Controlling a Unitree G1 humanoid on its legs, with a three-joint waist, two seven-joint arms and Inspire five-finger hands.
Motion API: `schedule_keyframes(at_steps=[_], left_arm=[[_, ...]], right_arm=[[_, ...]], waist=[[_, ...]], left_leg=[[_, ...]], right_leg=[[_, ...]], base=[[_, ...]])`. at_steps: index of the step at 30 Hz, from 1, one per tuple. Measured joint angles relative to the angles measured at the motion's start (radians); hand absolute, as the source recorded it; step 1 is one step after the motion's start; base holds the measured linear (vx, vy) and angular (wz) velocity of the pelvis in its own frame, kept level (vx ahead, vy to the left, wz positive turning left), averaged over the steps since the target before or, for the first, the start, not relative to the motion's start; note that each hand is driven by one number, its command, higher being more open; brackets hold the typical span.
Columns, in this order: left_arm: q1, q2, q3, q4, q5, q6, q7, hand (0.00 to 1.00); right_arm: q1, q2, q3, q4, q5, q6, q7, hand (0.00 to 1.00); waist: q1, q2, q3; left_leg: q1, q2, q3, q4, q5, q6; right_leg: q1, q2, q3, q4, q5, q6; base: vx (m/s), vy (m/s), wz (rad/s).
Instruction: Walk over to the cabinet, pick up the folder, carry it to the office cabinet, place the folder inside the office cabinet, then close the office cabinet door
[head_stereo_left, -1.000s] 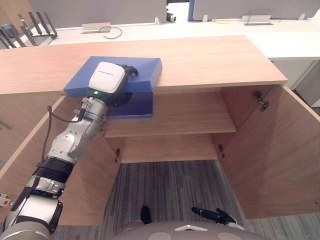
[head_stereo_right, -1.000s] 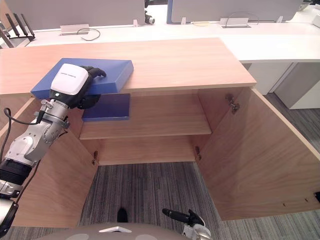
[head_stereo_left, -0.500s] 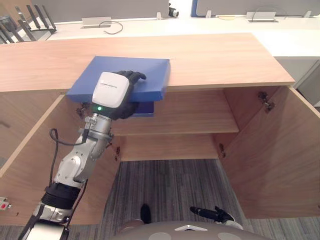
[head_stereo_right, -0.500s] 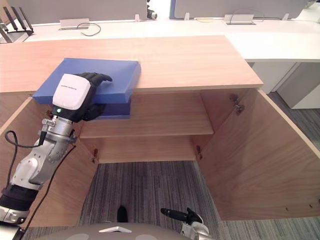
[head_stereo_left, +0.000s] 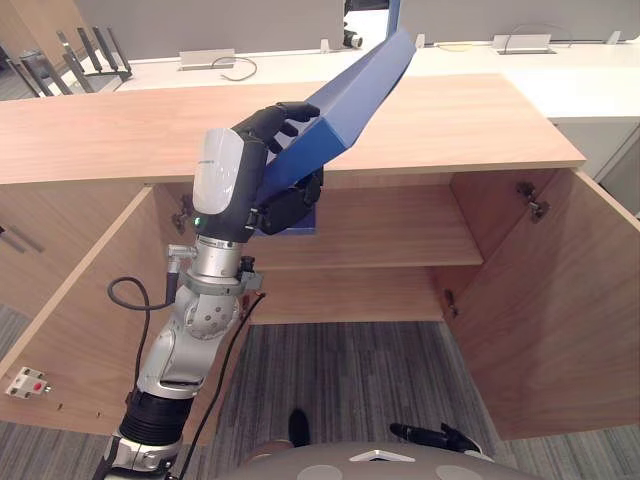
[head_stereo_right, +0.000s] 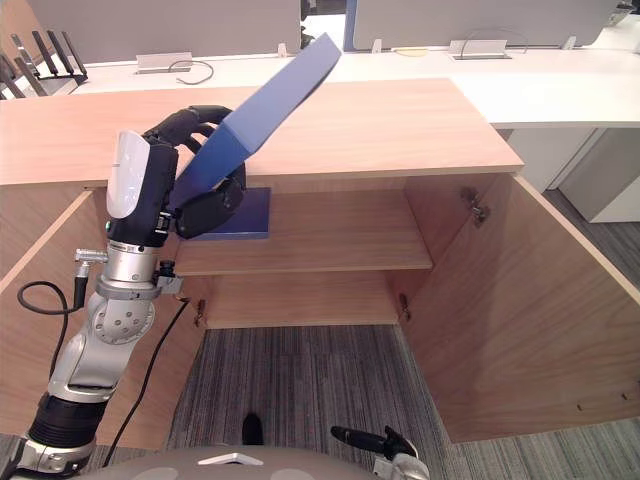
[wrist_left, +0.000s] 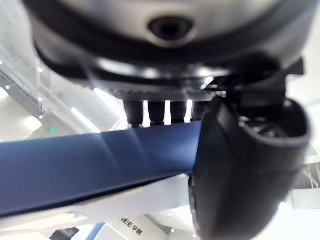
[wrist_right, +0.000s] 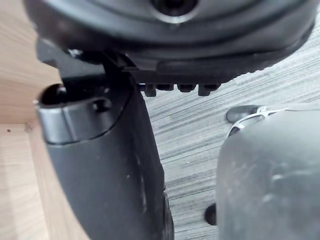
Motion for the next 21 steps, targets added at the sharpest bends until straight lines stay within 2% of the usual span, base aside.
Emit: schedule_keyframes(at_steps=[7,12,17,21], left_arm=[[0.023,-0.03,0.013,-0.064,-0.137,0.0,0.002,0.0],[0.023,-0.07,0.011,-0.066,-0.298,0.003,0.016,0.0],[0.02,-0.116,0.013,-0.059,-0.396,0.018,0.039,0.0],[0.008,-0.144,0.031,-0.016,-0.417,0.025,0.072,0.0]], right_arm=[[0.004,0.004,0.004,0.003,0.0,0.0,-0.013,1.0],[0.001,0.013,0.006,0.003,0.0,0.0,-0.016,1.0],[0.002,0.014,0.006,0.003,0.0,0.0,-0.019,1.0],[0.003,0.015,0.006,0.002,0.001,0.0,-0.022,1.0]], waist=[[0.002,-0.015,-0.004],[0.001,-0.027,-0.011],[0.0,-0.027,-0.013],[0.001,-0.025,-0.018]], left_leg=[[-0.013,-0.001,0.004,0.0,0.018,0.014],[-0.013,0.002,0.007,0.001,0.021,0.015],[-0.013,0.01,0.007,0.0,0.026,0.015],[-0.016,0.016,0.014,0.0,0.029,0.016]], right_leg=[[-0.012,0.0,0.002,-0.001,0.003,0.005],[-0.012,0.002,0.005,0.0,0.007,0.004],[-0.019,0.013,0.011,0.006,0.008,0.002],[-0.031,0.016,0.024,0.013,0.01,0.003]], base=[[-0.02,-0.007,-0.01],[-0.02,-0.008,-0.01],[-0.06,-0.022,-0.02],[-0.06,-0.012,-0.07]])
